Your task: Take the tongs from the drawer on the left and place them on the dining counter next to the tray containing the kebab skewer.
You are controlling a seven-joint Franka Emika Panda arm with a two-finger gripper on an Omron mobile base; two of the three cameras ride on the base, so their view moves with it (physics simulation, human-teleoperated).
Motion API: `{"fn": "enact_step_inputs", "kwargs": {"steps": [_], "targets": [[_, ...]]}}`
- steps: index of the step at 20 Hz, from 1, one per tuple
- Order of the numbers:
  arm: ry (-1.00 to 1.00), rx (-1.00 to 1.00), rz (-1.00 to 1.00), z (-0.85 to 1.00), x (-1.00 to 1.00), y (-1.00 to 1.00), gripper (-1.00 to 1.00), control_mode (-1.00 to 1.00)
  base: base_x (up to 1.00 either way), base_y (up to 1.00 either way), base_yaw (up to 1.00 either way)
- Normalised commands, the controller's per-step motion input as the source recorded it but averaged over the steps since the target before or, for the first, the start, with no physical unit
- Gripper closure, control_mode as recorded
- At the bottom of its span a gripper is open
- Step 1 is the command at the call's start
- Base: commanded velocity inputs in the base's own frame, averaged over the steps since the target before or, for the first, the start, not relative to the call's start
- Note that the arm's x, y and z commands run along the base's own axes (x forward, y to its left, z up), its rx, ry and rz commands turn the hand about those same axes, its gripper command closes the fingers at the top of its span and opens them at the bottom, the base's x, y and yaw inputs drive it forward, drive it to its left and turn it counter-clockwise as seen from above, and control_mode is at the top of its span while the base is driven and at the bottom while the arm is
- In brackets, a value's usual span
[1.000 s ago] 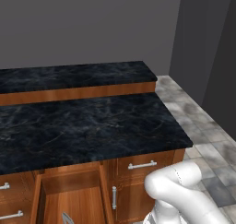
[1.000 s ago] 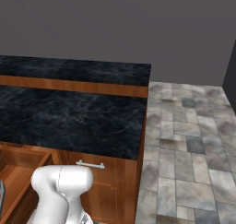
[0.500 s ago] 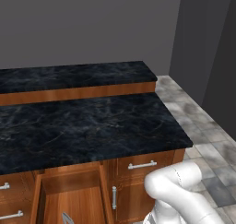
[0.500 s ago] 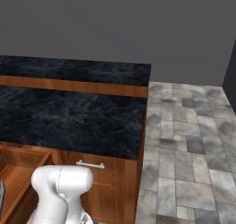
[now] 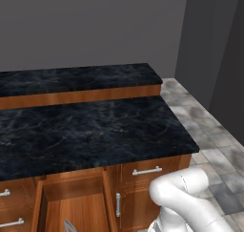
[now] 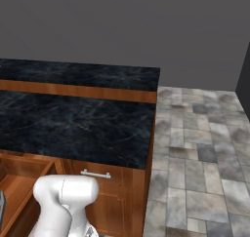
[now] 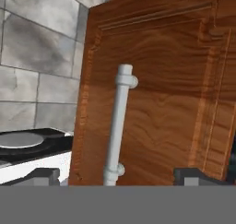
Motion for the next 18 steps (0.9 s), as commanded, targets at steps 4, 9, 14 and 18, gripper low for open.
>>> {"fn": "enact_step_inputs", "kwargs": {"steps": [4,9,14,18], "targets": [[0.34,0.00,0.00,0.49,0.00,-0.94,-1.00,-1.00,0.00,0.00,0.00],[0.35,0.04,0.00,0.57,0.01,-0.98,-1.00,-1.00,0.00,0.00,0.00],[0.33,0.12,-0.03,0.54,0.14,-0.78,-1.00,-1.00,0.00,0.00,0.00],[0.22,0.08,0.01,0.14,0.41,-0.37,-1.00,-1.00,0.00,0.00,0.00]]}}
